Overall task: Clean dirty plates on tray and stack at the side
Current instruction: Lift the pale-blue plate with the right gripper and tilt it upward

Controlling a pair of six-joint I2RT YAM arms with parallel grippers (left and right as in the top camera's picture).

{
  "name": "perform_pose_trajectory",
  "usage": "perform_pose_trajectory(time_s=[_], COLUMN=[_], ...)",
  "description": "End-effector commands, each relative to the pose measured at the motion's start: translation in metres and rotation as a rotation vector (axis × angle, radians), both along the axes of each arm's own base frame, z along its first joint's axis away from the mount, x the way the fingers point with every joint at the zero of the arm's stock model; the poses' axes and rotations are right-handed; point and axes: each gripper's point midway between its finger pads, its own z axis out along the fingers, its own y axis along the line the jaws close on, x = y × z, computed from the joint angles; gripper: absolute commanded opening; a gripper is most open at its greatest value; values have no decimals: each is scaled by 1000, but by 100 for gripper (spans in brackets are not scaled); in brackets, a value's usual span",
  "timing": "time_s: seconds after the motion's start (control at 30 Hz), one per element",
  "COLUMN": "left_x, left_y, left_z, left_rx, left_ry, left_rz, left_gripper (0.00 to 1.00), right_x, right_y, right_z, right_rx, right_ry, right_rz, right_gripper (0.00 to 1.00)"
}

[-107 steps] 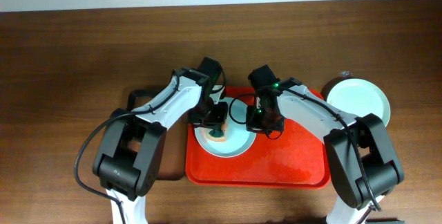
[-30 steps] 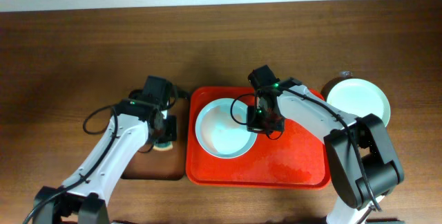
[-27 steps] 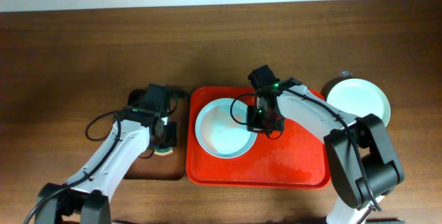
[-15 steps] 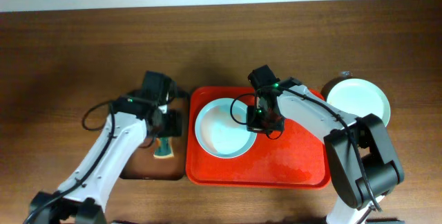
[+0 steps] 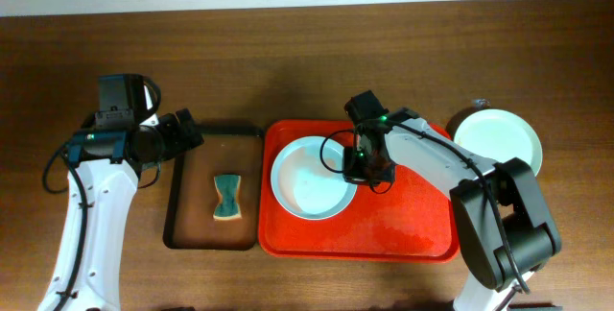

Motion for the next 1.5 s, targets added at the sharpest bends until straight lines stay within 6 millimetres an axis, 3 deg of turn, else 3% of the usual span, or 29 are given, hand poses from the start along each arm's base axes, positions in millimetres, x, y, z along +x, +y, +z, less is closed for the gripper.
perform_pose_trajectory(time_s=[0.0, 0.1, 0.13, 0.27, 0.3, 0.37, 0.5, 0.6, 0.7, 0.77, 0.97, 1.1, 1.17, 1.23, 1.3, 1.47], left_x=[1, 1, 1, 1, 1, 1, 1, 1, 1, 1, 1, 2, -4, -18, -24, -25], left_y=[-1, -1, -1, -1, -1, -1, -1, -1, -1, 0, 1, -3, 16, 44, 54, 55], left_z=[8, 8, 8, 8, 8, 8, 8, 8, 8, 8, 8, 8, 7, 4, 3, 2], left_rx=[-16, -16, -16, -16, -16, -16, -16, -16, -16, -16, -16, -31, -34, -136, -148, -149], left_ry=[-22, -22, -22, -22, -22, -22, -22, -22, -22, -22, -22, -27, -11, 12, 25, 27], left_rz=[8, 8, 8, 8, 8, 8, 8, 8, 8, 9, 13, 2, 61, 163, 199, 204], left_gripper=[99, 99, 99, 99, 99, 99, 99, 99, 99, 99, 99, 99, 99, 99, 99, 99], right_x=[1, 0, 0, 4, 7, 22, 33, 36, 44, 47, 32, 37, 42, 58, 68, 87], right_y=[0, -1, -1, 0, -1, 0, 6, 8, 38, 61, 131, 143, 136, 139, 148, 168], right_z=[0, -16, -17, -11, -2, 36, 97, 123, 134, 139, 149, 145, 149, 168, 185, 252], right_rx=[-20, -22, -20, -16, -12, 13, 70, 104, 130, 55, -49, -60, -97, -136, -111, -302], right_ry=[-20, -19, -21, -29, -36, -106, -247, -304, -391, -510, -768, -816, -848, -966, -1051, -1384], right_rz=[3, 3, 3, 1, -5, 14, 31, -9, -8, 0, 118, 114, 93, 134, 143, 399], right_gripper=[11, 11, 4, 4, 4, 4, 4, 4, 4, 4, 4, 4, 4, 4, 4, 4])
